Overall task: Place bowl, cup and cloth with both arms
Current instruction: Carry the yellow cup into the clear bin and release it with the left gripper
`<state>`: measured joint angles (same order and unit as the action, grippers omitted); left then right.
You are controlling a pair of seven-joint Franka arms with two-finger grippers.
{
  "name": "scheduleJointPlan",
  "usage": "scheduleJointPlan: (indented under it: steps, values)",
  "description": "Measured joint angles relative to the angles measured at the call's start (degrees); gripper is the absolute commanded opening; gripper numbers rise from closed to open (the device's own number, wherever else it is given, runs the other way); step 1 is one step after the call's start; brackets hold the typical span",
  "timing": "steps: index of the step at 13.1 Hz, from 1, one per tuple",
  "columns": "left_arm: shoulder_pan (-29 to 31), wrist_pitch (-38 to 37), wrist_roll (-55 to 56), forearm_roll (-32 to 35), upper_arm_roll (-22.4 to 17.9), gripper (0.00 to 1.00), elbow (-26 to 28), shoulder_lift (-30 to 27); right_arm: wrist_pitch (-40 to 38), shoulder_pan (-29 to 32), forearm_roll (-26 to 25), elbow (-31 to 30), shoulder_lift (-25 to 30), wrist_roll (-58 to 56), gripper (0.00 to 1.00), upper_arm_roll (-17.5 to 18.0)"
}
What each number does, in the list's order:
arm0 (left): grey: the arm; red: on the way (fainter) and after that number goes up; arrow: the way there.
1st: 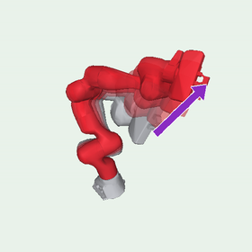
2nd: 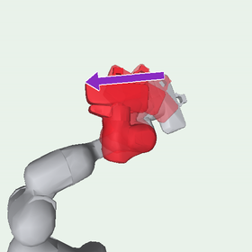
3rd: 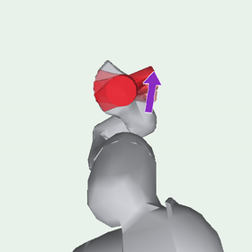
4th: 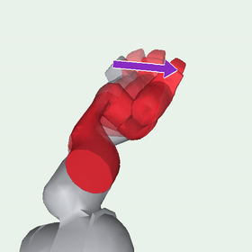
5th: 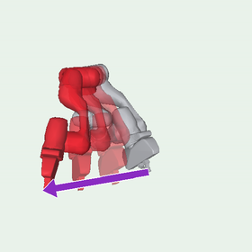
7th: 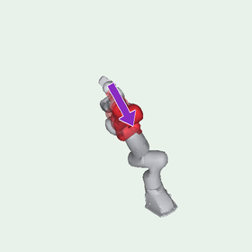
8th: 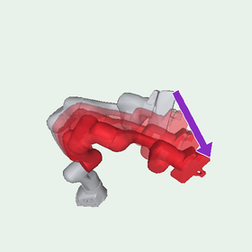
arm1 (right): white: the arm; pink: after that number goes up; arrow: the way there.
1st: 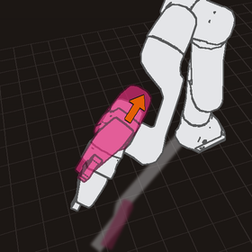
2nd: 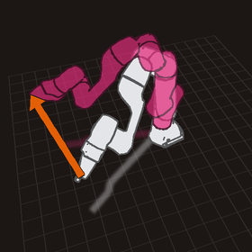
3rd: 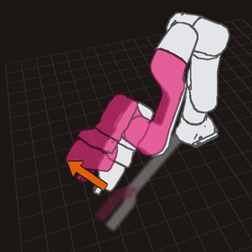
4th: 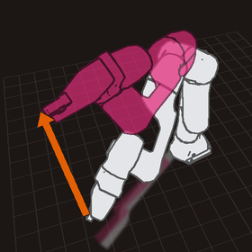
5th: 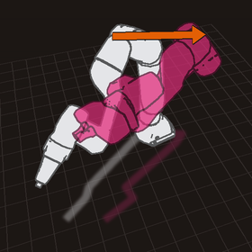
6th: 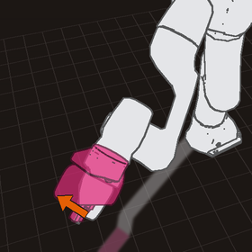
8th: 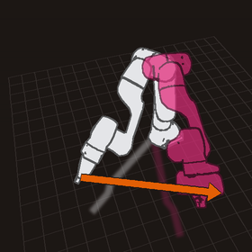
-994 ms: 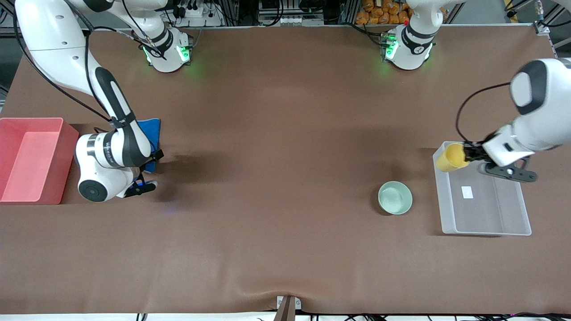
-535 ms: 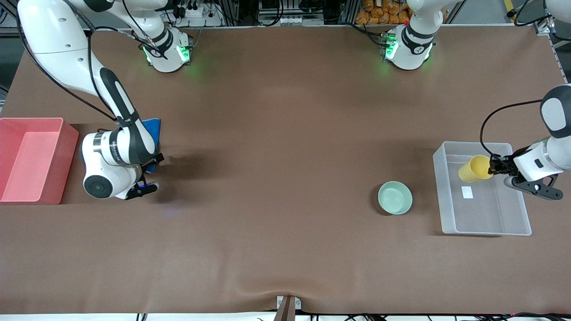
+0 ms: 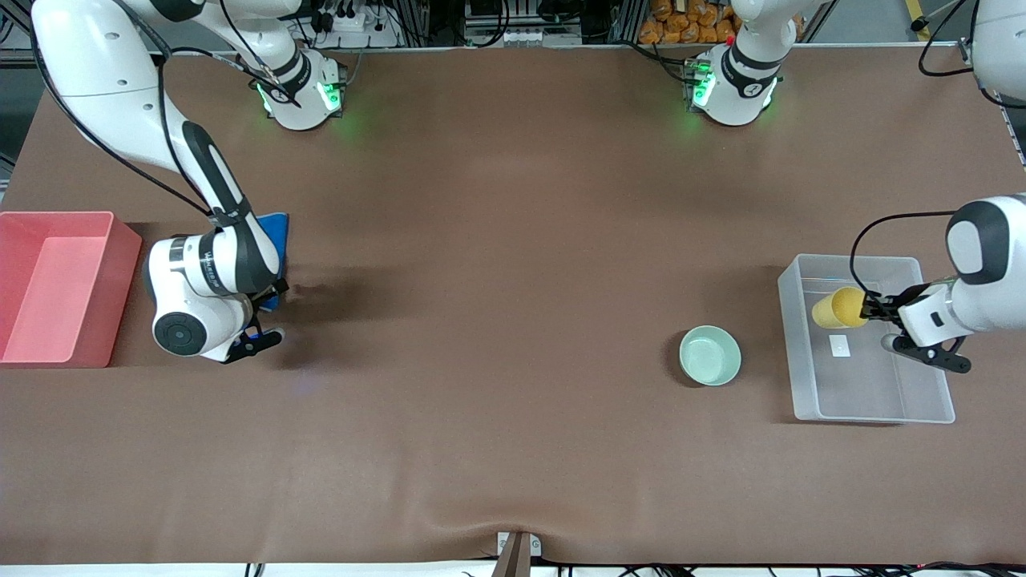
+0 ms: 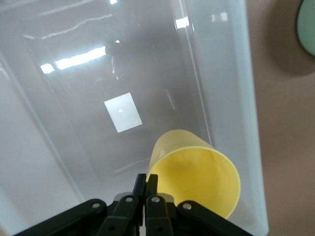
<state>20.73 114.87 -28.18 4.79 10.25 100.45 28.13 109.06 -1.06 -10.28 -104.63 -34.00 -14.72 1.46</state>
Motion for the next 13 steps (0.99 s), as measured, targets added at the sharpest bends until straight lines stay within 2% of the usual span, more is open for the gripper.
scheduleJointPlan:
  steps: [2,3,5,6,7,10,13]
  values:
    - [0.19,0.11,-0.01,0.06,0.01,0.0,0.0,1.04,0.06,0.01,-0.01,-0.02,-0.02,-0.2,1.0,-0.14]
    - [0.45,0.11,-0.01,0.07,0.01,0.17,0.01,1.29,0.06,0.05,-0.01,-0.05,-0.08,-0.21,1.0,-0.24]
    - [1.23,0.11,-0.16,0.08,0.0,0.66,0.03,1.61,0.06,0.31,0.01,-0.08,-0.28,-0.21,1.0,-0.39]
    - [1.47,0.11,-0.24,0.08,0.01,0.94,0.03,1.62,0.06,0.4,0.1,-0.1,-0.38,-0.21,1.0,-0.45]
    - [1.6,0.11,-0.28,0.08,0.09,1.0,0.01,1.58,0.06,0.43,0.14,-0.13,-0.49,-0.21,1.0,-0.51]
    - [1.58,-1.12,-0.31,0.08,1.02,1.0,-0.46,-0.15,0.06,0.77,0.24,-0.19,-0.73,-0.21,1.0,-0.62]
    - [1.54,-3.18,2.41,-0.7,5.64,1.0,-1.34,-4.99,0.06,1.02,0.38,-0.22,-0.87,-0.21,1.0,-0.62]
